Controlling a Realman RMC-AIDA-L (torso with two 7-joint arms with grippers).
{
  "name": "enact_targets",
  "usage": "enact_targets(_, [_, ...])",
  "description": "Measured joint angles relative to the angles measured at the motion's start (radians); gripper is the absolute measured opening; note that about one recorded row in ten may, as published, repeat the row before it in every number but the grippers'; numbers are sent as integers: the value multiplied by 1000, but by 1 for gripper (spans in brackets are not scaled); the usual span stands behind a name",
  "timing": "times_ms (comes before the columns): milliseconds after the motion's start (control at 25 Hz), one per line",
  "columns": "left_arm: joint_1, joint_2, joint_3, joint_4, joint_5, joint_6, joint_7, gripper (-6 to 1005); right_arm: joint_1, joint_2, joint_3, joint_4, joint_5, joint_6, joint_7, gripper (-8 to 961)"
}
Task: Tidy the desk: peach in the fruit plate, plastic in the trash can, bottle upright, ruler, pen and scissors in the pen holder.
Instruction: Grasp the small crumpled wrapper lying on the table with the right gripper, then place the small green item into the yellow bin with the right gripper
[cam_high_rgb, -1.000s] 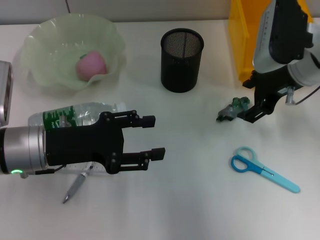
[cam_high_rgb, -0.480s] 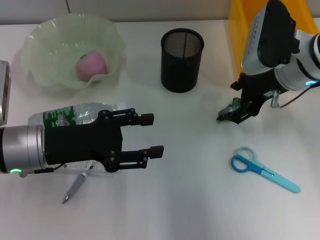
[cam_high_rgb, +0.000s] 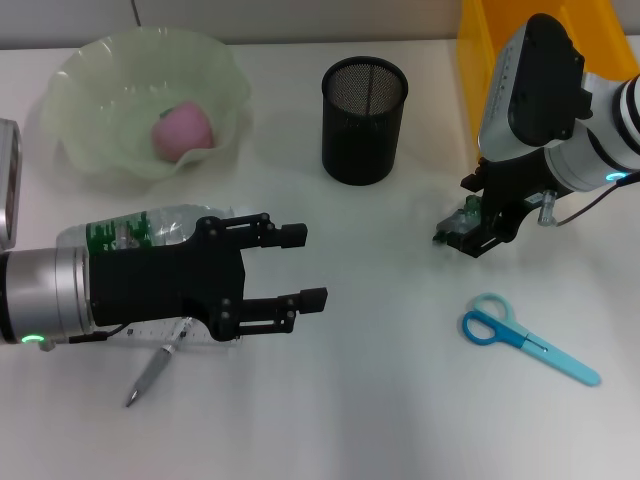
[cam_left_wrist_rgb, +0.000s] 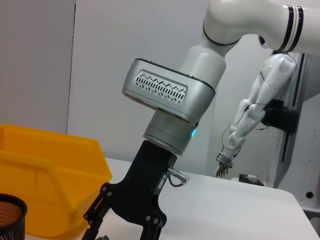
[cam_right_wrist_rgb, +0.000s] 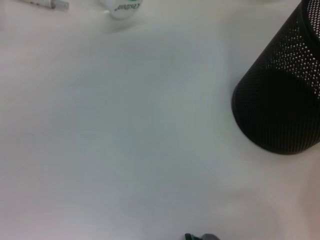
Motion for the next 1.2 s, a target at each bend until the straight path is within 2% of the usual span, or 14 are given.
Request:
enact_targets(760, [-6, -2, 0, -2, -3, -4, 6, 728, 2, 0, -5, 28, 0, 25, 8, 813])
enact_targets(840, [-6, -2, 0, -2, -3, -4, 6, 727, 2, 1, -9, 29, 0, 29, 9, 787])
enact_targets(1080, [-9, -3, -1, -1, -3, -14, 6, 726, -3, 2, -17, 28, -4, 43, 6, 583])
enact_targets(1200, [-9, -3, -9, -1, -3, -16, 9, 726, -22, 2, -40, 20, -4, 84, -5, 434])
